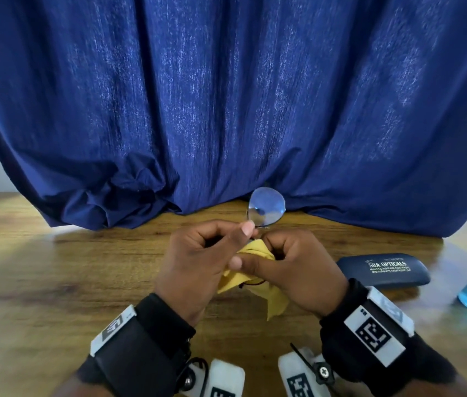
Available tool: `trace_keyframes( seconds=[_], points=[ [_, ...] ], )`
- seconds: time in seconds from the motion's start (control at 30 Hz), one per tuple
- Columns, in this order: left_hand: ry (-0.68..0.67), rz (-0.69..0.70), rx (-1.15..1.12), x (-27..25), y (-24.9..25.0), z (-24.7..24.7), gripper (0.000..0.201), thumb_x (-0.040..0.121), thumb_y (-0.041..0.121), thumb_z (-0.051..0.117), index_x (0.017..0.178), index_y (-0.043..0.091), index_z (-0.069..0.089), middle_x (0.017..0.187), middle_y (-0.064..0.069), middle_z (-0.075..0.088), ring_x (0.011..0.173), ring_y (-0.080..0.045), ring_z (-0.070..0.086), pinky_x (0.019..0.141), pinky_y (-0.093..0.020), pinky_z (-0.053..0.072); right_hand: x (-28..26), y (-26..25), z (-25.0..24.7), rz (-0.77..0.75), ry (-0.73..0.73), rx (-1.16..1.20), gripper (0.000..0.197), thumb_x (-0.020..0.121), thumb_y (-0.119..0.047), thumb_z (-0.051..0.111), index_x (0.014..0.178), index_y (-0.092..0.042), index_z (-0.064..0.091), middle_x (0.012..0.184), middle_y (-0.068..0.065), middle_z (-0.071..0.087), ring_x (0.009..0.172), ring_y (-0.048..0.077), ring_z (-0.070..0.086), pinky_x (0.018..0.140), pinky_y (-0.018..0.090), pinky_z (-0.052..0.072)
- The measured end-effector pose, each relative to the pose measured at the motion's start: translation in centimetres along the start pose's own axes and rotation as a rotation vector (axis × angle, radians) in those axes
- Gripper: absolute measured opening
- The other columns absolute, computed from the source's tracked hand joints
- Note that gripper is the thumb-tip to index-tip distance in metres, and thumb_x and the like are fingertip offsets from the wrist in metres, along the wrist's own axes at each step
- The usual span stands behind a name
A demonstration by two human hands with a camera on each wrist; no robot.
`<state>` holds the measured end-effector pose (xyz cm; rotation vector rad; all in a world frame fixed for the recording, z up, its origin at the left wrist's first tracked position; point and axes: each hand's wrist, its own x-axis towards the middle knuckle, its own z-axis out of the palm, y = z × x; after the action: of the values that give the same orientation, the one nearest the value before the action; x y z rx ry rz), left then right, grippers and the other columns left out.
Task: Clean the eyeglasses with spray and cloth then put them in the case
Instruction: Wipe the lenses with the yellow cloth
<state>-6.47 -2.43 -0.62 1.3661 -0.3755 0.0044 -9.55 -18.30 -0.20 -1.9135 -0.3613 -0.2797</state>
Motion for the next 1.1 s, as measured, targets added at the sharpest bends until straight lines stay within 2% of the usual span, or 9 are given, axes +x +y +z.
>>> trace_keyframes(
  seconds=[0.13, 0.23, 0.33, 0.5, 0.63, 0.73, 0.83, 0.97, 1.1],
  points=[
    [0.075, 0.003, -0.006, 0.4, -0.1, -0.5, 0.014, 0.089, 0.020, 0.075, 0.085, 0.010, 0.083, 0.088, -0.010, 0.083, 0.082, -0.019, 0.078, 0.071, -0.026, 0.063, 0.3, -0.5, -0.3, 0.055, 0.001, 0.007, 0.066, 0.085, -0.053, 0.064, 0.068, 0.011, 0.061, 0.056, 0.009, 0.052, 0.053, 0.015, 0.044, 0.052, 0.028, 0.038],
    [0.140, 0.004, -0.046, 0.9, 0.0, -1.1, 0.016, 0.090, 0.021, 0.074, 0.088, 0.007, 0.083, 0.081, -0.008, 0.081, 0.075, -0.017, 0.076, 0.068, -0.028, 0.061, 0.4, -0.5, -1.0, 0.127, -0.097, 0.073, 0.094, 0.086, -0.078, 0.045, 0.080, 0.015, 0.061, 0.070, 0.014, 0.066, 0.064, 0.023, 0.062, 0.067, 0.029, 0.053],
    [0.180, 0.005, -0.067, 1.1, 0.2, -1.4, 0.016, 0.090, 0.021, 0.074, 0.087, 0.008, 0.082, 0.072, 0.001, 0.077, 0.070, -0.009, 0.071, 0.066, -0.023, 0.059, 0.5, -0.6, -1.3, 0.207, -0.124, 0.254, 0.059, 0.096, -0.061, 0.051, 0.100, -0.010, 0.079, 0.105, 0.015, 0.078, 0.101, 0.027, 0.073, 0.094, 0.041, 0.055],
    [0.182, 0.003, -0.035, 0.9, 0.3, -1.4, 0.018, 0.089, 0.026, 0.076, 0.086, 0.010, 0.083, 0.085, -0.009, 0.081, 0.080, -0.019, 0.075, 0.075, -0.035, 0.063, 0.2, -0.4, -1.1, 0.114, -0.108, 0.121, 0.019, 0.093, -0.018, 0.072, 0.100, -0.001, 0.076, 0.095, 0.012, 0.080, 0.084, 0.034, 0.074, 0.075, 0.040, 0.060],
    [0.159, 0.046, 0.032, 0.5, 0.2, -0.8, 0.017, 0.090, 0.026, 0.075, 0.083, 0.013, 0.082, 0.088, -0.005, 0.083, 0.090, -0.015, 0.079, 0.077, -0.032, 0.061, 0.1, -0.1, -0.4, 0.136, -0.078, 0.116, 0.040, 0.071, -0.027, 0.086, 0.092, 0.003, 0.071, 0.091, 0.025, 0.076, 0.083, 0.050, 0.069, 0.077, 0.059, 0.058],
    [0.141, 0.083, 0.055, 0.2, 0.3, -0.6, 0.018, 0.090, 0.028, 0.073, 0.084, 0.014, 0.082, 0.089, -0.003, 0.083, 0.094, -0.016, 0.078, 0.083, -0.035, 0.061, 0.2, 0.5, -0.3, 0.172, -0.060, 0.119, 0.040, 0.068, -0.025, 0.090, 0.089, 0.002, 0.070, 0.088, 0.024, 0.075, 0.072, 0.032, 0.069, 0.070, 0.046, 0.058],
    [0.141, 0.094, 0.018, 0.0, 0.3, -0.4, 0.019, 0.089, 0.030, 0.072, 0.082, 0.016, 0.082, 0.088, -0.007, 0.083, 0.091, -0.023, 0.079, 0.082, -0.041, 0.063, 0.2, 0.8, -0.2, 0.177, -0.038, 0.122, 0.039, 0.070, -0.030, 0.085, 0.093, -0.001, 0.075, 0.091, 0.020, 0.078, 0.082, 0.037, 0.074, 0.076, 0.047, 0.059],
    [0.151, 0.114, -0.023, 0.3, 0.5, -0.7, 0.019, 0.093, 0.025, 0.069, 0.080, 0.014, 0.079, 0.091, -0.007, 0.082, 0.090, -0.021, 0.078, 0.080, -0.040, 0.061, 0.3, 0.5, -0.9, 0.162, -0.055, 0.107, 0.012, 0.084, -0.014, 0.079, 0.094, -0.008, 0.078, 0.094, 0.012, 0.080, 0.085, 0.021, 0.074, 0.079, 0.034, 0.059],
    [0.121, 0.121, -0.027, 0.0, 0.3, -0.3, 0.020, 0.090, 0.031, 0.068, 0.079, 0.019, 0.080, 0.084, -0.007, 0.082, 0.078, -0.021, 0.077, 0.067, -0.038, 0.060, 0.0, -0.2, -0.6, 0.126, 0.000, 0.080, 0.023, 0.074, -0.022, 0.089, 0.081, -0.007, 0.073, 0.077, 0.013, 0.076, 0.064, 0.020, 0.064, 0.061, 0.035, 0.053]
  ],
)
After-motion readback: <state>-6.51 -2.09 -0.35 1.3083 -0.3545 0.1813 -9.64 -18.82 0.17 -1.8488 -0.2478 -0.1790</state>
